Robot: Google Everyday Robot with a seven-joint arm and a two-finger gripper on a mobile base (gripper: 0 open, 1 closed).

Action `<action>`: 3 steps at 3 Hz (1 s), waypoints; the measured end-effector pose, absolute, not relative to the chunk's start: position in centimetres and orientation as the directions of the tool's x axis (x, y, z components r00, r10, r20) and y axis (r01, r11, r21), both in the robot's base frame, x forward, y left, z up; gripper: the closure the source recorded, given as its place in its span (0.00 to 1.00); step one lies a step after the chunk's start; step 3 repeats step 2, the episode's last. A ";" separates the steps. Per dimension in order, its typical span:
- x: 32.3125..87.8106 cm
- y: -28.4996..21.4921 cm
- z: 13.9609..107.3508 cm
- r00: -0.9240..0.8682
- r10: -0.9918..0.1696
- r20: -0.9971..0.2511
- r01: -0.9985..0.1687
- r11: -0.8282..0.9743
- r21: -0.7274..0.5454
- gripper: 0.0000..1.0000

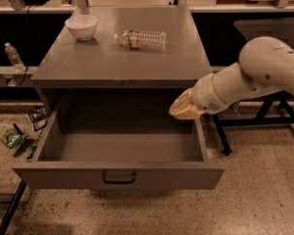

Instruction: Open top drawer

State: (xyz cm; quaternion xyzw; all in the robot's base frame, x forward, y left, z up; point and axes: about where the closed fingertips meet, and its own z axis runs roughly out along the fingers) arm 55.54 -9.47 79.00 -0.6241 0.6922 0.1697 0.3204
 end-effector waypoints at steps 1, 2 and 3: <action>56.3 -9.1 83.1 0.072 -0.587 -0.806 -0.957 0.187 -0.222 1.00; 56.2 -8.4 84.4 0.091 -0.528 -0.844 -0.956 0.191 -0.223 0.83; 56.2 -8.4 84.4 0.091 -0.528 -0.844 -0.956 0.191 -0.223 0.83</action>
Offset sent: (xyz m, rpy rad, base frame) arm 0.0077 0.0032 0.0399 0.2224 -0.0987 0.0203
